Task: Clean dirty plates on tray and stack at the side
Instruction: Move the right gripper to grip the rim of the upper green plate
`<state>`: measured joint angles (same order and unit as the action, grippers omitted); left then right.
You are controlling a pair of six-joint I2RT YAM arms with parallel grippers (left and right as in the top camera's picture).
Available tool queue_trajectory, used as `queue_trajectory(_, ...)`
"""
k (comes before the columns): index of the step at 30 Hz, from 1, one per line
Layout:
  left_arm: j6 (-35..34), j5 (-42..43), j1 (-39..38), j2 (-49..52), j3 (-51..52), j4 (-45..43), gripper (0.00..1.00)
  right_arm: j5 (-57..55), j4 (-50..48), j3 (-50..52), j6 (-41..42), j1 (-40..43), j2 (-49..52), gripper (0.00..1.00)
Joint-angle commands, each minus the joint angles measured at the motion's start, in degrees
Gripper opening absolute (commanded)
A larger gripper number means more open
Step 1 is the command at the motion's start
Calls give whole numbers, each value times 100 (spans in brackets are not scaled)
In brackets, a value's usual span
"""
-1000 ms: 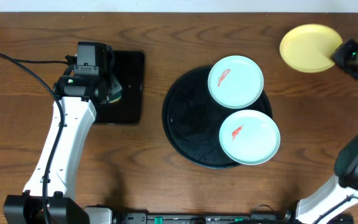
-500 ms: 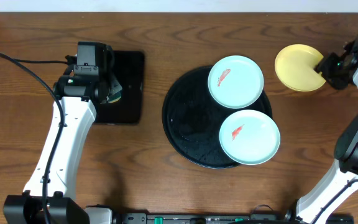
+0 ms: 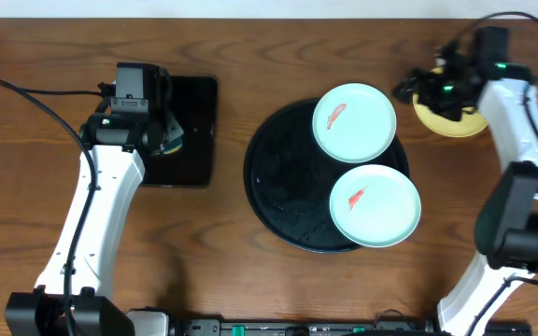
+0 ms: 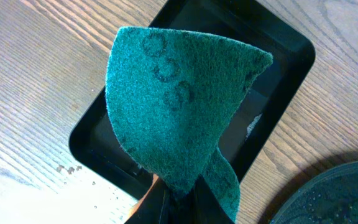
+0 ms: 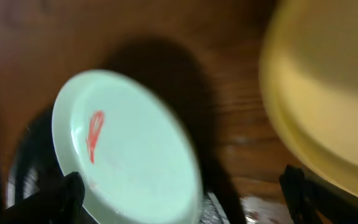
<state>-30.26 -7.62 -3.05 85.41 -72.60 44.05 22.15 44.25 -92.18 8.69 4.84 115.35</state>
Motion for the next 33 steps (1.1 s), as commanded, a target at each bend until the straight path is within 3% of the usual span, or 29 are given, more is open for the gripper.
queue_trajectory(1, -87, -28, 20, 44, 17, 26, 8, -658, -76, 17, -662, -363, 223, 99)
queue_trajectory(6, -87, -31, 20, 44, 17, 26, 8, -1624, -138, 17, -146, -643, 463, 91)
queue_trajectory(9, -87, -31, 20, 44, 17, 24, 8, -1440, 37, 17, 581, -658, 496, 71)
queue_trajectory(11, -87, -31, 20, 44, 17, 24, 8, -1178, 258, 17, 879, -673, 496, 66)
queue_trajectory(16, -87, -31, 20, 44, 17, 20, 8, -841, 804, 17, 1283, -791, 496, 64)
queue_trajectory(21, -90, -28, 20, 44, 17, 4, 8, -1342, 1091, 28, 1510, -1021, 501, 61)
queue_trajectory(27, -90, -28, 20, 44, 17, 9, 8, -2437, 931, 234, 2249, -1335, 501, 50)
queue_trajectory(33, -87, -31, 20, 44, 17, 55, 8, -2494, 623, 531, 2413, -1427, 501, 49)
